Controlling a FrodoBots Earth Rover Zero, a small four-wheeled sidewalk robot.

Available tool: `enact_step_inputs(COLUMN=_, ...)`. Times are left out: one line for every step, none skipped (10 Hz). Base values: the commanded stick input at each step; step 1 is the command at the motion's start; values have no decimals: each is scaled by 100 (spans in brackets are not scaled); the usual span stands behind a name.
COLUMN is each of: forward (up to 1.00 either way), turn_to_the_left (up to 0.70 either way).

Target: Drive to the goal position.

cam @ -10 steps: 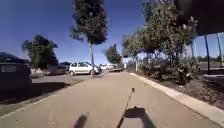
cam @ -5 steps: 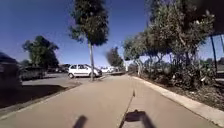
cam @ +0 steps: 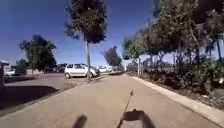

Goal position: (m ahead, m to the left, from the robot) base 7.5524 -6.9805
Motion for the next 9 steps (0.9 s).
enact_step_inputs(forward=100, turn_to_the_left=0)
enact_step_inputs(forward=100, turn_to_the_left=0)
enact_step_inputs(forward=100, turn_to_the_left=0)
enact_step_inputs(forward=100, turn_to_the_left=0)
enact_step_inputs(forward=100, turn_to_the_left=0)
enact_step_inputs(forward=100, turn_to_the_left=0)
enact_step_inputs(forward=100, turn_to_the_left=0)
enact_step_inputs(forward=100, turn_to_the_left=0)
enact_step_inputs(forward=100, turn_to_the_left=0)
